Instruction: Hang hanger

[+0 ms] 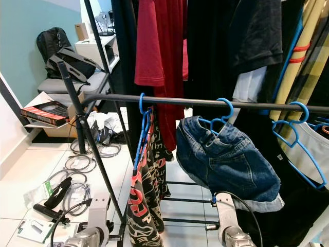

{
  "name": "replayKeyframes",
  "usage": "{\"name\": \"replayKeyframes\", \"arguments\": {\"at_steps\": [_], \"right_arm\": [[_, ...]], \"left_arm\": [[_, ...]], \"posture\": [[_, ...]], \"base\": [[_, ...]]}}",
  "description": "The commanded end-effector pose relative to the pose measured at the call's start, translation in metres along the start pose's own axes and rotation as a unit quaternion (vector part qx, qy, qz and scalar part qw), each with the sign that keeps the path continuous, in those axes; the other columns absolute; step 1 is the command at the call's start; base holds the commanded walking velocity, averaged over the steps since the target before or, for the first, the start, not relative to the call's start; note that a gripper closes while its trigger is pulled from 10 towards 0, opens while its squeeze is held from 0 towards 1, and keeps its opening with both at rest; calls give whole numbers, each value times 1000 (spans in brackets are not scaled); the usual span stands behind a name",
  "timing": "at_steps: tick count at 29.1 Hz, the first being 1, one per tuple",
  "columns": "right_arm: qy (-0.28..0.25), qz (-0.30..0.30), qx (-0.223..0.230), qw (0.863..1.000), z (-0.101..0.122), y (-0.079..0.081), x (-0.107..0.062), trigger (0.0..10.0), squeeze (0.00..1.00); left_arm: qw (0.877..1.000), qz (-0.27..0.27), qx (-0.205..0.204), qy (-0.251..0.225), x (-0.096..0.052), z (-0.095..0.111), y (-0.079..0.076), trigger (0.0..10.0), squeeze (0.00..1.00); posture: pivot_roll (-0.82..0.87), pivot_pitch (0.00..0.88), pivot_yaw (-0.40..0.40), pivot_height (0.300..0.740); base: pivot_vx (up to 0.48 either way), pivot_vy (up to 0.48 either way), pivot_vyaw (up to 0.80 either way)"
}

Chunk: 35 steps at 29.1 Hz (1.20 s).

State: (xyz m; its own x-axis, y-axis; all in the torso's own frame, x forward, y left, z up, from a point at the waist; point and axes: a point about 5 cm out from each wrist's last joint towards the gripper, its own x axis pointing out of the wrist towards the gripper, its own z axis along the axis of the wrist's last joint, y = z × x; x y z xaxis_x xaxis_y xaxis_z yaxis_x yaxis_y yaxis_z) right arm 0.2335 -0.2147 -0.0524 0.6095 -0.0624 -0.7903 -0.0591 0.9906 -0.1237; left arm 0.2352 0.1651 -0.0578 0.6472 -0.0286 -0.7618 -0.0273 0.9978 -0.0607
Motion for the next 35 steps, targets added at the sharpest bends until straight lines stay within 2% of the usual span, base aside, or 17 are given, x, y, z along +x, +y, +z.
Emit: {"name": "replayKeyframes", "arguments": {"at_steps": [1,35], "right_arm": [[-2,5,0,1000,2,3,1,10000,0],[-2,2,-8,1000,4,0,0,10000,0]], "left_arm": [[1000,2,11,0,0,3,5,10000,0],[1000,-8,17,-2,1,4,2,10000,0]], "posture": [[15,2,17,740],[-3,16,10,740]], "base": [[0,0,0],[0,0,0]]}}
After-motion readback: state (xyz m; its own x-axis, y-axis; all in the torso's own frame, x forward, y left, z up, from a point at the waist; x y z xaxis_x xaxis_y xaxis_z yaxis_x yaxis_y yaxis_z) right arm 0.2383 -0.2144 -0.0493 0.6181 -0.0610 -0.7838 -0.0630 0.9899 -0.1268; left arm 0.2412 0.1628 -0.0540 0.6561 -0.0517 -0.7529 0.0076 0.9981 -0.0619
